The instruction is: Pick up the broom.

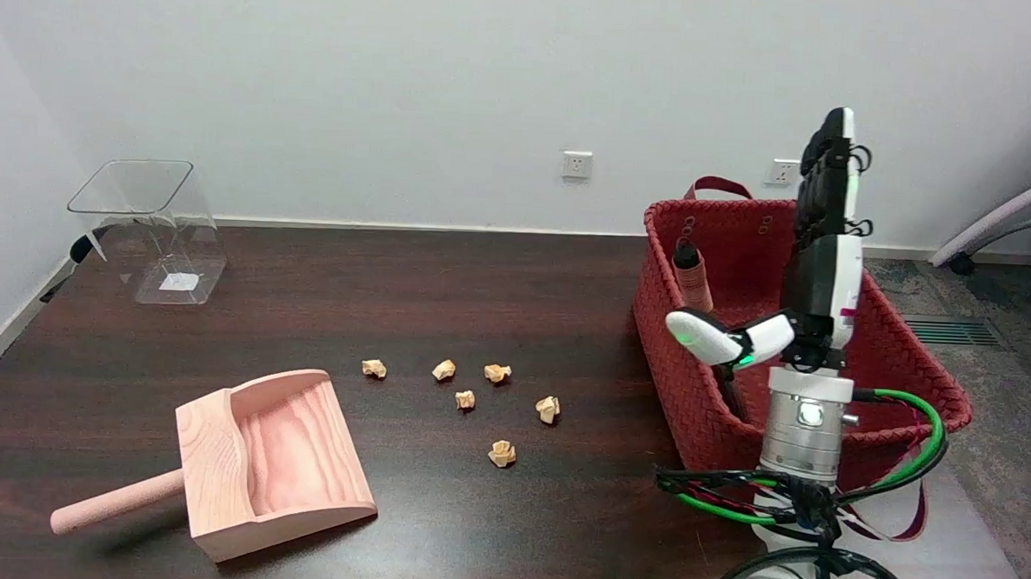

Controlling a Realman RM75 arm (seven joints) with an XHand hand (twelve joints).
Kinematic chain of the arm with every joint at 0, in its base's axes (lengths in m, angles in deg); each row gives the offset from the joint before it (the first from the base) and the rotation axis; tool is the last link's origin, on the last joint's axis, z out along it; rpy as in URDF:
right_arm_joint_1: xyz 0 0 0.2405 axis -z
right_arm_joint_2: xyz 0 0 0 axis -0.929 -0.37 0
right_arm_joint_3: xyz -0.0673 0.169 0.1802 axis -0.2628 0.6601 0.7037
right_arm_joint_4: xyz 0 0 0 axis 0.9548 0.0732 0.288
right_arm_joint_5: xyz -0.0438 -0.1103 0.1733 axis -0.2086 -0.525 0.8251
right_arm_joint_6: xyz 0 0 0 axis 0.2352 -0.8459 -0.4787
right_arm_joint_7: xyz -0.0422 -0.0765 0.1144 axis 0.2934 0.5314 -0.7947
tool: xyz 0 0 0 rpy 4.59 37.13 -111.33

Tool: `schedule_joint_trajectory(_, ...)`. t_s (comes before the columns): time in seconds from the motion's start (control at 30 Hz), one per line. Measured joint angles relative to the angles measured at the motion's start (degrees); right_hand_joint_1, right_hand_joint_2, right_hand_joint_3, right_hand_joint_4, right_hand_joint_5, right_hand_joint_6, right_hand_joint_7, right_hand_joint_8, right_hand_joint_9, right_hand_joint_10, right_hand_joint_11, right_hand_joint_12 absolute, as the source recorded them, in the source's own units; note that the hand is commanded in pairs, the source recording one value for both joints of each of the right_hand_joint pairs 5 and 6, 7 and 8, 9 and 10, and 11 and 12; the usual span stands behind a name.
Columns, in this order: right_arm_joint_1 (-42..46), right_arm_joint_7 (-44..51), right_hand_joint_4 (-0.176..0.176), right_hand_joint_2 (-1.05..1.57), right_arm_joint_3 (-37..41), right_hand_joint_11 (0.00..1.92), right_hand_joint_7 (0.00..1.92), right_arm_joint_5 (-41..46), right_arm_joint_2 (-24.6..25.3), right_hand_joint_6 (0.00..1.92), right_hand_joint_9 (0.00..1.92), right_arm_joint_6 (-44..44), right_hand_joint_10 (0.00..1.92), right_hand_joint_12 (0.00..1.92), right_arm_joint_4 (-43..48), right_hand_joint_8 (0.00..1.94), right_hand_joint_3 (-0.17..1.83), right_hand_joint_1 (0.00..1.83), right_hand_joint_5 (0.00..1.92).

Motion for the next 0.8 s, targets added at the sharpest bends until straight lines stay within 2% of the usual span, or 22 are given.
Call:
schedule_joint_trajectory(0.33,1.0,3.9,0.0,-0.38,-0.2,0.0,0.0,0.0,-0.4,0.0,0.0,-6.0,0.0,0.0,-2.3,0.0,0.88,1.05,0.0)
schedule_joint_trajectory(0.47,1.4,6.4,0.0,-0.43,-0.1,0.0,0.0,0.6,-0.9,0.0,0.0,-8.5,0.0,0.0,-3.9,0.0,0.97,1.05,0.0)
schedule_joint_trajectory(0.53,1.8,8.6,0.0,-0.47,0.0,0.0,0.0,1.1,-1.4,0.0,0.0,-10.1,0.0,0.0,-5.2,0.0,1.05,1.04,0.0)
schedule_joint_trajectory(0.8,4.8,20.9,0.0,-0.42,3.1,0.0,0.02,3.9,-3.5,0.0,0.0,-18.7,0.0,0.0,-12.3,0.02,1.01,1.02,0.0)
